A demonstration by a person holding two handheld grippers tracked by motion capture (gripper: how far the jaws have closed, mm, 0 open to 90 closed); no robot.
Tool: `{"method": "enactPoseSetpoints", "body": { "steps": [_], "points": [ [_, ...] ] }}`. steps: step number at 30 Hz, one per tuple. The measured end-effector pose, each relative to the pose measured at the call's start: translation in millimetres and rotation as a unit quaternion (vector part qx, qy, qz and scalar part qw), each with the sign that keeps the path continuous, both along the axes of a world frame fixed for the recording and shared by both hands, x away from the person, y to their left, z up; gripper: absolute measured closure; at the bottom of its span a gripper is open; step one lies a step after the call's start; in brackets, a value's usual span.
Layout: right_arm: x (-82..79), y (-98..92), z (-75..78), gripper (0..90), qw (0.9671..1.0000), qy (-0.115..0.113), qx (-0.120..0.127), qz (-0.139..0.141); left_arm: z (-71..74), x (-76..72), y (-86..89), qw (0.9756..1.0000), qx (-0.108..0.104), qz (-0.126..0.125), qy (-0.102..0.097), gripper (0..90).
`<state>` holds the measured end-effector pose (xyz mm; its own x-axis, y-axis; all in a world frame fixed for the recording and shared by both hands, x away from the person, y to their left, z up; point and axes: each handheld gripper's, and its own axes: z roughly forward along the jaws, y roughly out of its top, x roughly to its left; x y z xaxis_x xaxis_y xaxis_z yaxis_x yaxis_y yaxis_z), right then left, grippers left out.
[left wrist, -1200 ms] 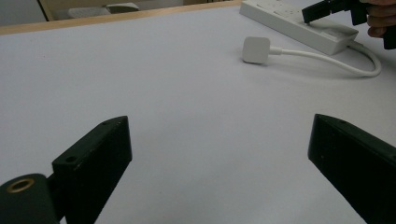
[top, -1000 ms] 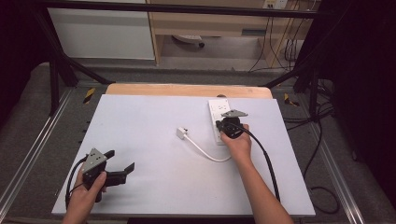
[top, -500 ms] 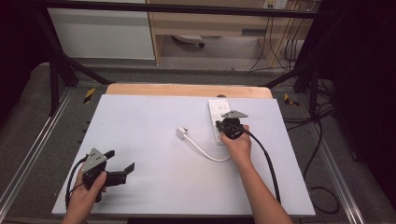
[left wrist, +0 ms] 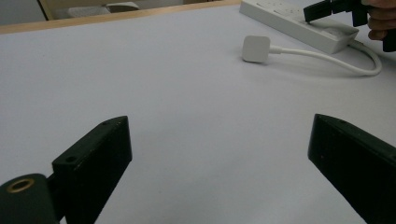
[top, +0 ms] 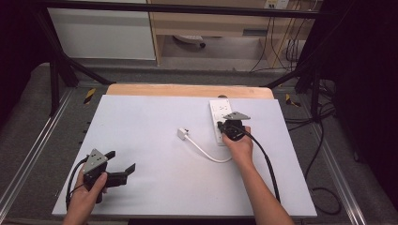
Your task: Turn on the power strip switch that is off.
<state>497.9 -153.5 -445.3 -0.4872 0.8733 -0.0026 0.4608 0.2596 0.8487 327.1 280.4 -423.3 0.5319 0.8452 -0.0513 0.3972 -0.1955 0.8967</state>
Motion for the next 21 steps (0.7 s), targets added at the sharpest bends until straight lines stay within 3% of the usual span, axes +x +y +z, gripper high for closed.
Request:
{"method": "enactPoseSetpoints", "body": {
  "steps": [21],
  "points": [
    [-2.1, 1.1, -2.4, 90.0, 1.0000, -0.001, -0.004, 0.000, 0.0, -0.1, -0.4, 1.0000, 0.001, -0.001, 0.000, 6.3]
  ]
}}
